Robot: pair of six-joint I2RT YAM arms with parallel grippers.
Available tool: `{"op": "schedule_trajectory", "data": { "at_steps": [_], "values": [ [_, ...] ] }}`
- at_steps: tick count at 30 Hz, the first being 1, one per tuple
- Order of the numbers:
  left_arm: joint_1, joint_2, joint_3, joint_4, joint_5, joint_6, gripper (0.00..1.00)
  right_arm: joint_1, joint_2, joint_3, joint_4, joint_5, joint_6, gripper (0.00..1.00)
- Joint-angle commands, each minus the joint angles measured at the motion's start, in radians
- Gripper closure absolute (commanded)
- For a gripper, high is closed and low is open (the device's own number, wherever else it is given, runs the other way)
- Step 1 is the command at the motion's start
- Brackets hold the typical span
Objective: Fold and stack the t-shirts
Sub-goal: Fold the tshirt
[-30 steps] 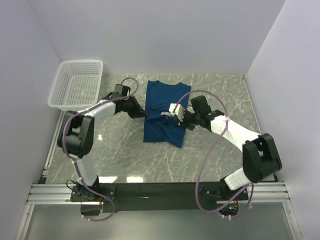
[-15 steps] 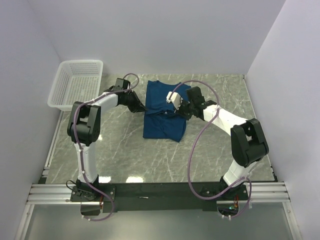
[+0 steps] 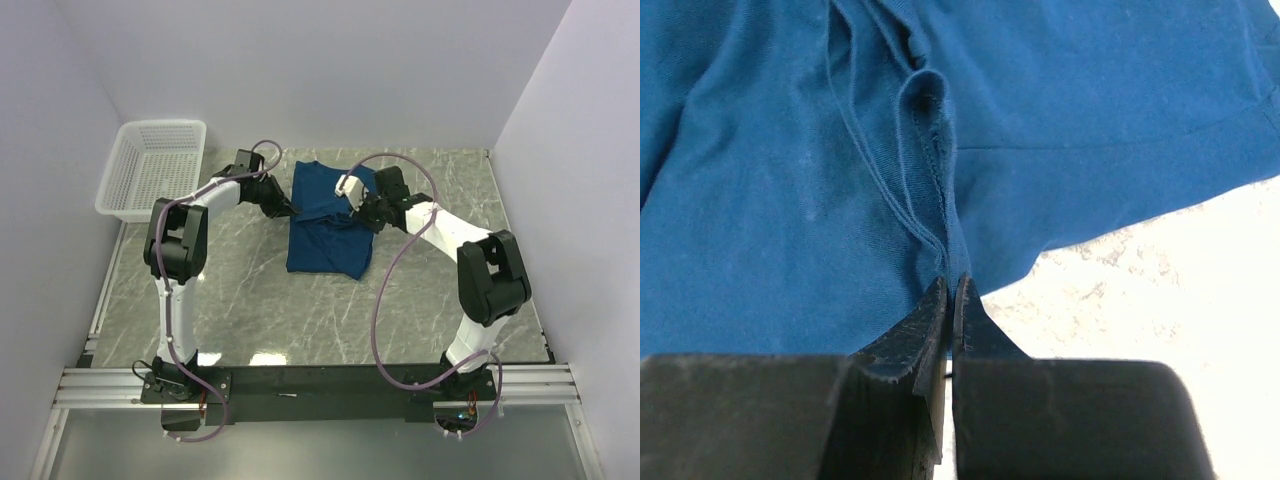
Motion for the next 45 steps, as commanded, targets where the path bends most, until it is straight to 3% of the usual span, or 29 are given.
{"op": "schedule_trajectory", "data": {
  "at_steps": [1, 4, 6, 7, 8, 11, 14, 15, 17, 20, 23, 27, 34, 40, 45],
  "values": [
    [0.0, 0.019, 0.06, -0.005, 0.016, 0.015, 0.99, -0.007, 0.03, 0.061, -0.006, 0.026, 0.024, 1.0],
    [0.0, 0.035, 0.086, -0.014, 0.013, 0.008, 0.99, -0.007, 0.053, 0.08, 0.007, 0.049, 0.049, 1.0],
    [0.003, 0.035, 0.09, 0.024, 0.039, 0.004, 0.96, -0.007, 0.065, 0.098, 0.039, 0.104, 0.11, 0.89],
    [0.005, 0.021, 0.082, 0.057, 0.053, -0.007, 0.92, -0.007, 0.073, 0.104, 0.053, 0.135, 0.145, 0.76],
    [0.006, 0.009, 0.074, 0.083, 0.057, -0.014, 0.74, -0.009, 0.075, 0.111, 0.063, 0.168, 0.18, 0.67],
    [0.014, -0.091, 0.06, 0.13, -0.031, 0.033, 0.48, -0.029, 0.026, 0.076, 0.071, 0.18, 0.251, 0.57],
    [0.022, -0.229, 0.004, 0.114, -0.127, 0.129, 0.42, -0.067, -0.083, 0.002, 0.045, 0.054, 0.291, 0.48],
    [0.023, -0.269, -0.03, 0.116, -0.139, 0.149, 0.41, -0.098, -0.103, -0.004, -0.028, 0.005, 0.318, 0.47],
    [0.025, -0.387, -0.108, 0.102, -0.16, 0.205, 0.41, -0.125, -0.149, -0.038, -0.113, -0.237, 0.328, 0.46],
    [0.02, -0.528, -0.379, 0.108, -0.116, 0.242, 0.42, -0.129, -0.185, -0.145, -0.222, -0.497, 0.319, 0.46],
    [0.0, -0.642, -0.586, 0.142, -0.098, 0.265, 0.41, -0.118, -0.195, -0.216, -0.21, -0.563, 0.389, 0.47],
    [-0.047, -0.725, -0.745, 0.217, -0.084, 0.254, 0.43, -0.115, -0.162, -0.218, -0.178, -0.548, 0.502, 0.45],
    [-0.136, -0.654, -0.76, 0.269, -0.122, 0.239, 0.44, -0.112, -0.071, -0.207, -0.148, -0.505, 0.598, 0.44],
    [-0.145, -0.594, -0.728, 0.236, -0.206, 0.268, 0.44, -0.109, -0.007, -0.187, -0.148, -0.512, 0.632, 0.45],
    [-0.145, -0.542, -0.71, 0.245, -0.197, 0.269, 0.44, -0.107, 0.004, -0.179, -0.136, -0.534, 0.645, 0.5]
  ]
}}
